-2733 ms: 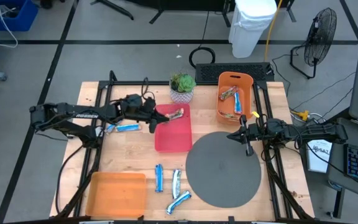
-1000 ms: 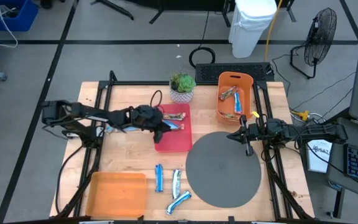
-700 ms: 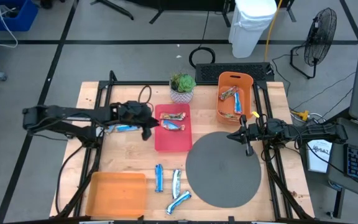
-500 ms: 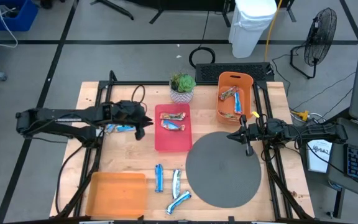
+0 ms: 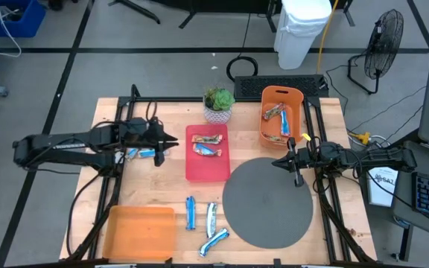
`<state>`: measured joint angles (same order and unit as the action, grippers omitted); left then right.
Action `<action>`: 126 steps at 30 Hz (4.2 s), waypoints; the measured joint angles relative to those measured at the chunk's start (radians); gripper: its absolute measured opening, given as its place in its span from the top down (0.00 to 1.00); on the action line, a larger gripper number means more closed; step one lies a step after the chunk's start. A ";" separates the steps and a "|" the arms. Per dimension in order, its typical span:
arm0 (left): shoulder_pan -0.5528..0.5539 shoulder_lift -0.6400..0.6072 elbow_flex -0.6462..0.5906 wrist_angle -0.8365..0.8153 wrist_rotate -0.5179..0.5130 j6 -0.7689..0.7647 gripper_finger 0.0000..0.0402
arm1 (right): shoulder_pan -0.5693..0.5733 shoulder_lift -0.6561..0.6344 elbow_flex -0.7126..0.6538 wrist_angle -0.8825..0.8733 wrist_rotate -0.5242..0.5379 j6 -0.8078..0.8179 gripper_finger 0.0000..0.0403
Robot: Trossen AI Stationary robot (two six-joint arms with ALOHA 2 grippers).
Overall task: Pick and place Granola Bars by type
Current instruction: Put the blue/orange granola bar into the pink bin
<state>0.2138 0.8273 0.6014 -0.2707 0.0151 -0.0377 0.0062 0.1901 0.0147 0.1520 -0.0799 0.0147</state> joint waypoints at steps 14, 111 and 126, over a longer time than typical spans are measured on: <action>0.001 -0.290 -0.197 0.120 -0.022 0.019 0.93 | 0.000 0.000 0.000 0.000 0.000 0.000 1.00; 0.356 0.529 0.094 -0.771 -0.256 -0.547 0.64 | 0.000 0.000 0.000 0.000 0.000 0.000 1.00; 0.356 0.529 0.014 -0.771 -0.226 -0.596 0.64 | 0.000 0.000 0.000 0.000 0.000 0.000 1.00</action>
<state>0.5694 1.3560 0.6149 -1.0419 -0.2105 -0.6333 0.0063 0.1901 0.0147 0.1520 -0.0799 0.0147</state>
